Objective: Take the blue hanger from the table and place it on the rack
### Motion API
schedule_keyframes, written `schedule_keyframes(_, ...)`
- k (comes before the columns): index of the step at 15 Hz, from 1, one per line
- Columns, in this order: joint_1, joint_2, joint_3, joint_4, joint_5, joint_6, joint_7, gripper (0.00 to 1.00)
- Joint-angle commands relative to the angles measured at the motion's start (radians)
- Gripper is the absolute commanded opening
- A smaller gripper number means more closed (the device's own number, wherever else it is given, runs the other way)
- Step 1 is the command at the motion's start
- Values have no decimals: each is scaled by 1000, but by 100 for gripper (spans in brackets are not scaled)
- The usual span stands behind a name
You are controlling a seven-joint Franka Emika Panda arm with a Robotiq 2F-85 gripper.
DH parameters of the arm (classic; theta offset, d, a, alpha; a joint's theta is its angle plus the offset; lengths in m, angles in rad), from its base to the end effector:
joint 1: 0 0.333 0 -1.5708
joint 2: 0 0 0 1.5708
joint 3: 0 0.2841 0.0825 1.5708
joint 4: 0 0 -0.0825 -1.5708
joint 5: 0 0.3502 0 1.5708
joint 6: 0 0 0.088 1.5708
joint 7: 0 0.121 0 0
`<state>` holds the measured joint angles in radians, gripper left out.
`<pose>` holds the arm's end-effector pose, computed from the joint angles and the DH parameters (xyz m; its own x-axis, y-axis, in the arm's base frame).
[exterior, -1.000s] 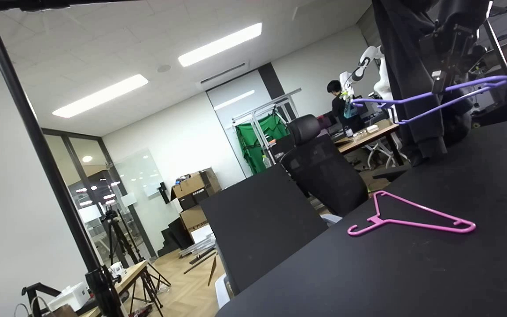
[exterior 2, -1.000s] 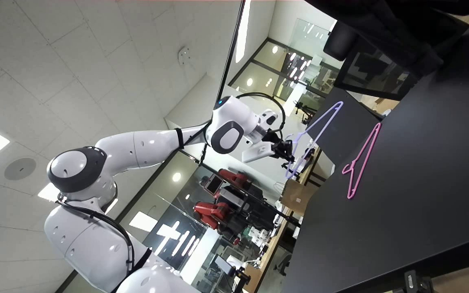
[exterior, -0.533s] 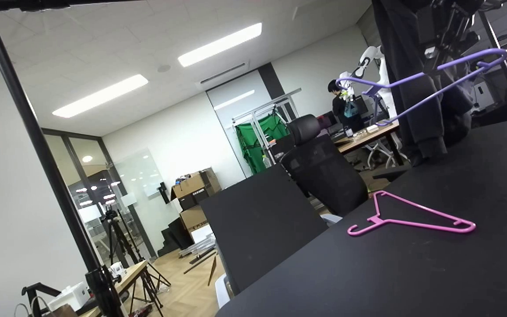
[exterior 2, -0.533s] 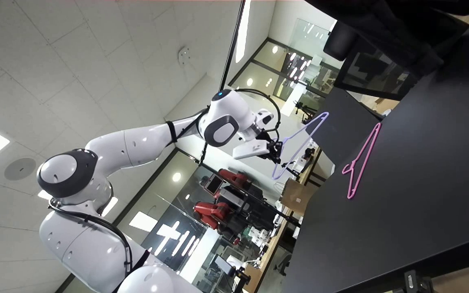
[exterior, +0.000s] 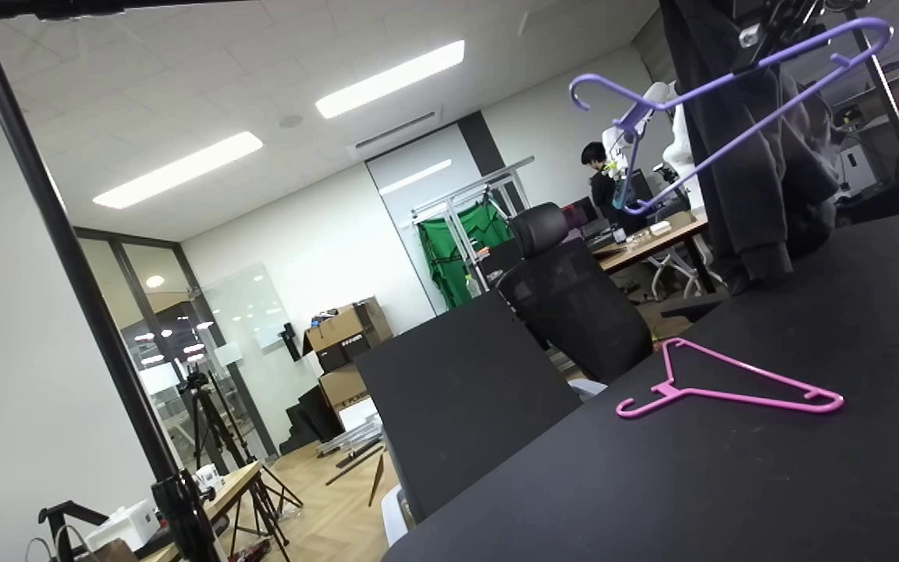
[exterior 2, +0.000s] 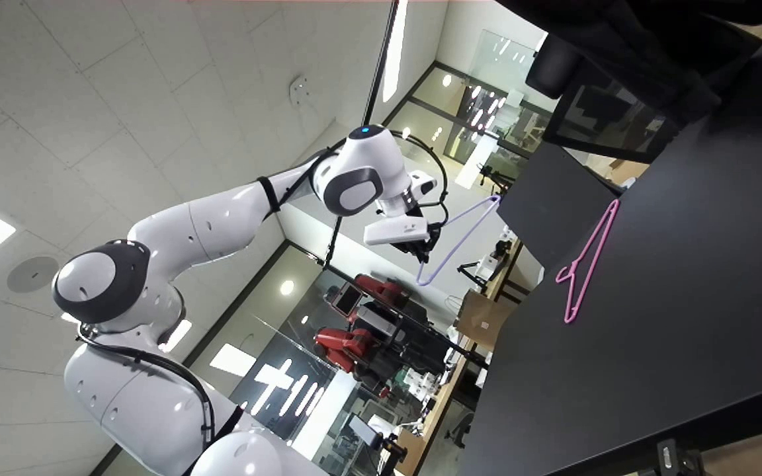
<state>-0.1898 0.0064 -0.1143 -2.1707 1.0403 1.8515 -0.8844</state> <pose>0.4909 -0.0710 0.3793 0.9604 -0.0497 0.2742 0.1930 -0.5910 -0.7833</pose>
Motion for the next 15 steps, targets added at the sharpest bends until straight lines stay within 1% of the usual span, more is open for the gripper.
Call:
schedule_keyframes(1, -20, 18, -54, 99, -12, -220, -21, 2)
schedule_keyframes(4, -30, 33, -79, 158, 0, -339, -28, 2)
schedule_keyframes(6, -33, 42, -85, 182, 11, -381, -38, 2)
schedule_keyframes(8, -33, 47, -88, 196, 22, -382, -39, 2)
schedule_keyframes(9, -30, 34, -87, 185, 14, -313, 5, 2)
schedule_keyframes(10, -29, 26, -86, 158, 9, -342, -37, 9)
schedule_keyframes(12, -30, 28, -86, 159, 9, -315, -35, 9)
schedule_keyframes(15, -30, 29, -87, 159, 9, -313, -35, 9)
